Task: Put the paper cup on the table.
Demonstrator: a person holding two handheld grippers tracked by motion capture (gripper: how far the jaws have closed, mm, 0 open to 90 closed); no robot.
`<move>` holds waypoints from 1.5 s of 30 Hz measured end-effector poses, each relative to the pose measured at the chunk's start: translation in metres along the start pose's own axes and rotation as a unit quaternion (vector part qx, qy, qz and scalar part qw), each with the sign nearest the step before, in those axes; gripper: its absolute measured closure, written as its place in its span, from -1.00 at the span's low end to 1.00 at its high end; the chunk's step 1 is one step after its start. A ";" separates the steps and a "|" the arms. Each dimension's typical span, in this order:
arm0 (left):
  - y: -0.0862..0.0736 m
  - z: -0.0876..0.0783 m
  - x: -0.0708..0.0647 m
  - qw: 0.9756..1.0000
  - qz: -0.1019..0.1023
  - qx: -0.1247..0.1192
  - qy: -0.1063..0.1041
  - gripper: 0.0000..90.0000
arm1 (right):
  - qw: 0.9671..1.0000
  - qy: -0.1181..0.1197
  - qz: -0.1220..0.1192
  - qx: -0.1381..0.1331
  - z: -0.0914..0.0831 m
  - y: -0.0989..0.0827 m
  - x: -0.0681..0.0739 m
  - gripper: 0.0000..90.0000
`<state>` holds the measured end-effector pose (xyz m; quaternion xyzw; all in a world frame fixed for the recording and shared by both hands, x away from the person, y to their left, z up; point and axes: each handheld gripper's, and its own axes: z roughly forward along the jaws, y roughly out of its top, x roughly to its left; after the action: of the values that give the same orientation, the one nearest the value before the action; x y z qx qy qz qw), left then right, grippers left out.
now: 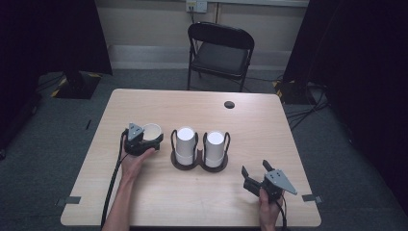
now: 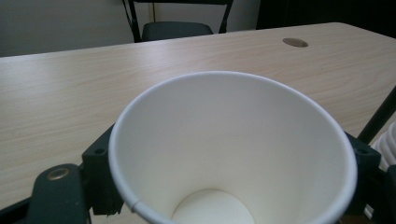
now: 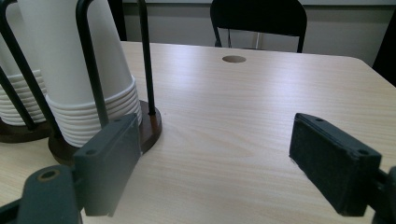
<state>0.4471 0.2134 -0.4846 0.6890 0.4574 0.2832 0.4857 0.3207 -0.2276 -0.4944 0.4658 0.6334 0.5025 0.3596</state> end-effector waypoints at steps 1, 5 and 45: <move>-0.001 0.000 0.000 1.000 0.000 0.001 0.001 -0.62 | 1.000 0.000 0.000 0.000 0.000 0.000 0.000 -0.65; -0.003 0.000 -0.001 1.000 0.001 0.002 -0.004 -0.65 | 1.000 0.000 0.000 0.000 0.000 0.000 0.000 -0.65; -0.017 -0.020 -0.013 0.999 0.011 0.021 0.037 -0.65 | 1.000 -0.003 0.005 -0.003 0.000 0.000 -0.001 -0.65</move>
<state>0.4186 0.2119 -0.4927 0.6929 0.4734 0.3042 0.4508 0.3205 -0.2285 -0.4945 0.4691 0.6286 0.5048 0.3605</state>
